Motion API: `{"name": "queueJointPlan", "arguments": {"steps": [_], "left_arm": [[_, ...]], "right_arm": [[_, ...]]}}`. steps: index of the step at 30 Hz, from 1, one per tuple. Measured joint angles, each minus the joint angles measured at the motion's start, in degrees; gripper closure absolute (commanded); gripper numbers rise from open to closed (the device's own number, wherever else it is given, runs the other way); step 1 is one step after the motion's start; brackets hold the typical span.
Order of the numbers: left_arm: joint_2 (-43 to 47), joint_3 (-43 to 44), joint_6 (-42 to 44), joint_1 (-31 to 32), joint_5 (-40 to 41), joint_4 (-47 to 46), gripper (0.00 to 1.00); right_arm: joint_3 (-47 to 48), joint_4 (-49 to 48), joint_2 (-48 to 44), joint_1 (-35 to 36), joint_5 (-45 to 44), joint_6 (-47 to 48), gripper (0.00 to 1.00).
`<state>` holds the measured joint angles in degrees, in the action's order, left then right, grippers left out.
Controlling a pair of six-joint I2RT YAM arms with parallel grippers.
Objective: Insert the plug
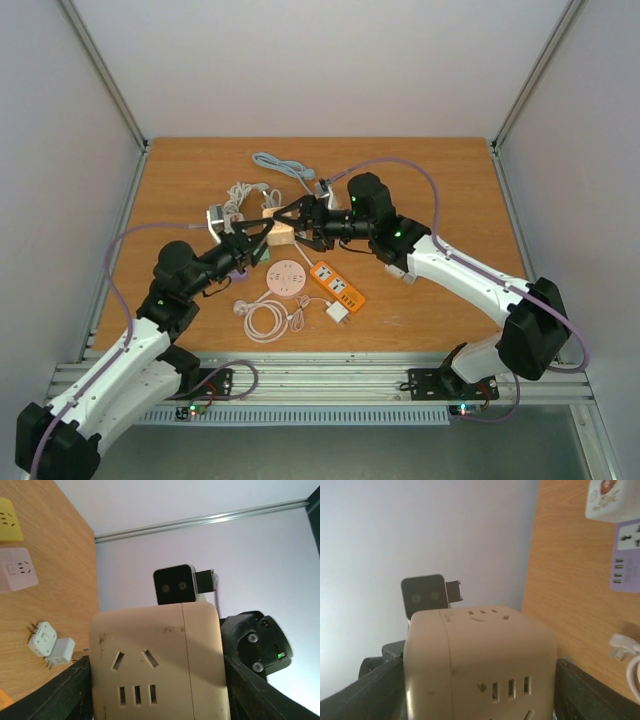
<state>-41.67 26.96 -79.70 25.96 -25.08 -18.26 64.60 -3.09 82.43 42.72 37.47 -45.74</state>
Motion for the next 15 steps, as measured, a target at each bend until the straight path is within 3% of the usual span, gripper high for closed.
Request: {"name": "queueJointPlan", "arguments": {"steps": [5, 15], "left_arm": [[0.0, 0.5, 3.7, -1.6, -1.7, 4.8, 0.47], [-4.2, 11.0, 19.0, -5.3, -12.9, 24.4, 0.53]], "right_arm": [[3.1, 10.4, -1.8, 0.0, -3.9, 11.1, 0.03], [12.8, 31.3, -7.3, -0.1, -6.1, 52.6, 0.02]]}}
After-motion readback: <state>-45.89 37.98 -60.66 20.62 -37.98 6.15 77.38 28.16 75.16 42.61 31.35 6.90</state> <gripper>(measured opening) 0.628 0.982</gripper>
